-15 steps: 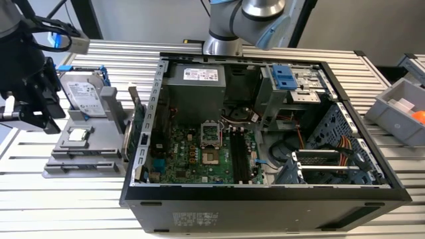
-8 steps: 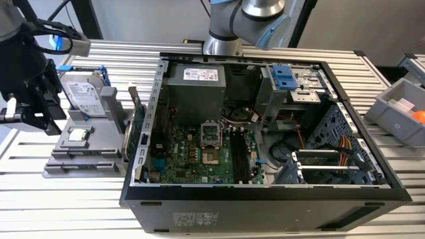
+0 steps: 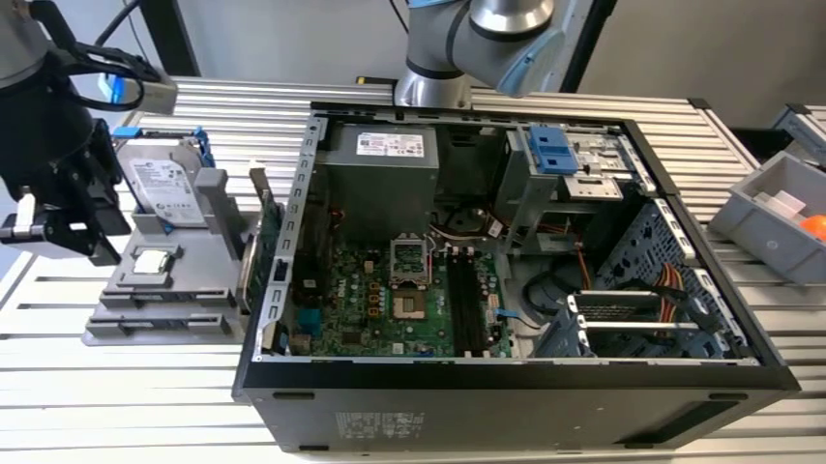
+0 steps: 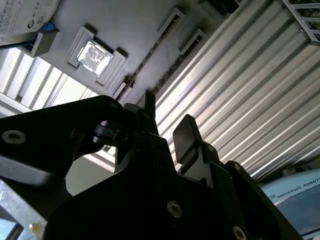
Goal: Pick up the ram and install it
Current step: 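Pick up the ram and move it above insertion slot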
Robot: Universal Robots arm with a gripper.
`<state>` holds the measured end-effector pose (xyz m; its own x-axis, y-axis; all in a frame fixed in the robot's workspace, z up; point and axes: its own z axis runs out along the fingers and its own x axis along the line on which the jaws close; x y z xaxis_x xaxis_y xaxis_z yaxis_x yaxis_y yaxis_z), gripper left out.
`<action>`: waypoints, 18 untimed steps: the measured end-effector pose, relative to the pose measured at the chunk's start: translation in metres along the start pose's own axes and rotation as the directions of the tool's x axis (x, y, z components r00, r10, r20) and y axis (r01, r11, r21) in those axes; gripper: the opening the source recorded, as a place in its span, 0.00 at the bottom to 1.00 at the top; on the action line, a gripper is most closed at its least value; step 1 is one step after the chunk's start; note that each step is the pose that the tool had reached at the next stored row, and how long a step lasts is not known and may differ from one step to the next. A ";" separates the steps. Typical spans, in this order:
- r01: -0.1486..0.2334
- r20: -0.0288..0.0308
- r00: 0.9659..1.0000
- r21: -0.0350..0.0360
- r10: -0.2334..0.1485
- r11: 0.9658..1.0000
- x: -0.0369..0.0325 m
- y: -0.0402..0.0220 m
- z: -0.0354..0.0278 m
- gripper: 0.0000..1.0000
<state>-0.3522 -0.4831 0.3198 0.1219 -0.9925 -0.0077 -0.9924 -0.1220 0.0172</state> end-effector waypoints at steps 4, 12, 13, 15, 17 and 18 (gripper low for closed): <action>0.000 -0.001 1.000 0.000 0.000 1.000 0.0000 0.0000 0.0019 1.00; 0.000 -0.002 1.000 0.000 0.000 1.000 0.0000 -0.0001 0.0057 1.00; 0.000 -0.002 1.000 0.000 0.000 1.000 0.0000 -0.0001 0.0064 1.00; -0.001 -0.002 1.000 0.000 0.001 1.000 0.0000 -0.0001 0.0080 1.00; -0.011 -0.002 1.000 0.000 0.011 1.000 0.0000 -0.0002 0.0097 1.00; -0.017 -0.002 1.000 0.000 0.017 1.000 0.0000 -0.0002 0.0106 1.00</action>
<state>-0.3523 -0.4830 0.3093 0.1052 -0.9944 -0.0054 -0.9943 -0.1053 0.0173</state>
